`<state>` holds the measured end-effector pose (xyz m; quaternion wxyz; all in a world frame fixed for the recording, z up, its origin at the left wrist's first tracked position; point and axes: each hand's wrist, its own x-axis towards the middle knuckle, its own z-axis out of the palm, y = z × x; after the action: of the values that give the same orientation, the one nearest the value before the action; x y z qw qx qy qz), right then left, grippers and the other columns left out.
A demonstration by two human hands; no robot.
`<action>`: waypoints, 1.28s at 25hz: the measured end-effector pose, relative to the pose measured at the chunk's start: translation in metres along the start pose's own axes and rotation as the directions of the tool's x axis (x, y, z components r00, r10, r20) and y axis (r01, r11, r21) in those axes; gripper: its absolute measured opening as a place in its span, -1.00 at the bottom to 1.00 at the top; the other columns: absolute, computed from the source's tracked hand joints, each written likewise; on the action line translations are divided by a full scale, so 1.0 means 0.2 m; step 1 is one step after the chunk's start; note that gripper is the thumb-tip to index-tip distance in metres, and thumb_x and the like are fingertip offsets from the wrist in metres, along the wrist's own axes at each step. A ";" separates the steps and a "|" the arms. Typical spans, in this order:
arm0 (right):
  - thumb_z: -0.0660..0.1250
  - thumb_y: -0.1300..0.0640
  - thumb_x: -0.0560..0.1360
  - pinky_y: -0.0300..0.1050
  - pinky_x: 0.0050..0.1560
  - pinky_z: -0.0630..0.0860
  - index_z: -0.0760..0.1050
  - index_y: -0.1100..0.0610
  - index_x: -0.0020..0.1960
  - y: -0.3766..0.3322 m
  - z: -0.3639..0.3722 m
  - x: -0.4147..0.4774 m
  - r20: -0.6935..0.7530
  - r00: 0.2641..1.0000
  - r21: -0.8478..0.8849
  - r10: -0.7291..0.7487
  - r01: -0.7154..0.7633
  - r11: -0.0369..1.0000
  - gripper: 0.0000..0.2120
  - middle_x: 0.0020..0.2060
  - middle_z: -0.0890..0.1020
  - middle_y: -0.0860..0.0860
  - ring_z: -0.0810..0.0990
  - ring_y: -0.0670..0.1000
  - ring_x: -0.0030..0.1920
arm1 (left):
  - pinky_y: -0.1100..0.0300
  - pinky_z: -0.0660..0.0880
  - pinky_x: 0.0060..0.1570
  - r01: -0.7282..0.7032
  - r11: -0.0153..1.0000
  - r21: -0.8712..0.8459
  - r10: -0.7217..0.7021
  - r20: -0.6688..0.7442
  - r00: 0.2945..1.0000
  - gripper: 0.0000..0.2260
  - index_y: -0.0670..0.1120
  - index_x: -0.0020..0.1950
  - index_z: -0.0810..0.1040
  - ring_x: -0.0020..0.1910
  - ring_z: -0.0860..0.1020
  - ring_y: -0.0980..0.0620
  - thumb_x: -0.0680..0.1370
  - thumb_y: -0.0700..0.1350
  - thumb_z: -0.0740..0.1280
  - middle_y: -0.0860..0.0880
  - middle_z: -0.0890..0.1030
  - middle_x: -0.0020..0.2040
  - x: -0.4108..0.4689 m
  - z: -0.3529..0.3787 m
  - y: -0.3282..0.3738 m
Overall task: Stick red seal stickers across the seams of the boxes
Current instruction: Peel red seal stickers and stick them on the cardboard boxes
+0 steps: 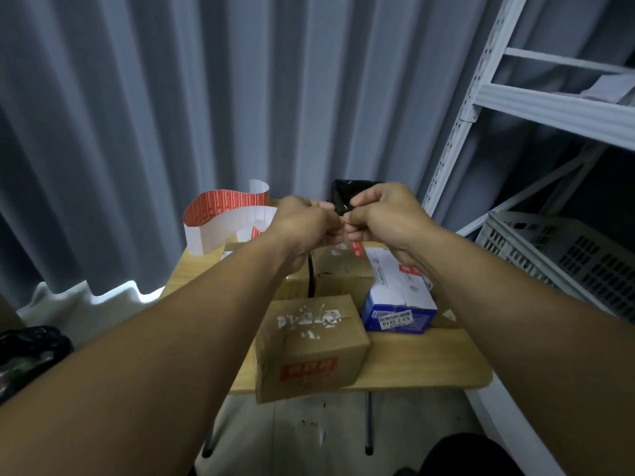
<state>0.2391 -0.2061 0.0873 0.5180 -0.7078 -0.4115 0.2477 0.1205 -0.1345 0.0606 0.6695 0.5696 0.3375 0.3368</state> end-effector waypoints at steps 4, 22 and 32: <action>0.30 0.47 0.53 -0.15 -0.24 0.69 0.58 0.32 -0.06 0.06 -0.03 0.28 0.012 1.000 0.002 0.026 -0.026 1.000 -0.88 -0.32 0.63 0.18 0.66 -0.04 -0.41 | -0.12 0.64 0.08 0.040 0.996 -0.081 -0.041 -0.017 0.999 -0.86 -0.29 0.04 0.48 -0.04 0.70 -0.28 0.56 -0.47 0.27 -0.40 0.64 0.01 0.24 0.08 0.02; 0.42 0.16 0.57 -0.11 -0.30 0.62 0.47 0.16 -0.18 0.41 -0.16 1.26 -0.228 0.972 -0.188 0.055 -0.100 0.977 -0.81 -0.32 0.58 0.10 0.56 0.02 -0.36 | -0.06 0.67 0.01 0.079 0.975 0.206 -0.053 -0.127 0.990 -0.85 -0.32 0.10 0.58 0.08 0.66 -0.22 0.57 -0.35 0.28 -0.29 0.64 0.10 1.12 0.24 -0.02; 0.39 0.20 0.58 -0.10 -0.38 0.61 0.47 0.18 -0.25 0.48 -0.15 1.38 -0.339 0.932 -0.121 0.129 -0.179 0.976 -0.75 -0.37 0.60 0.12 0.56 0.01 -0.46 | 0.13 0.67 -0.18 0.080 0.967 0.242 -0.049 -0.132 0.990 -0.84 -0.18 -0.15 0.52 -0.16 0.63 -0.04 0.60 -0.36 0.28 -0.10 0.59 -0.17 1.21 0.17 -0.07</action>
<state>0.4423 -0.0035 0.0291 0.5035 -0.8064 -0.2798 0.1342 0.2823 0.0479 0.0346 0.5817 0.6149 0.4363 0.3053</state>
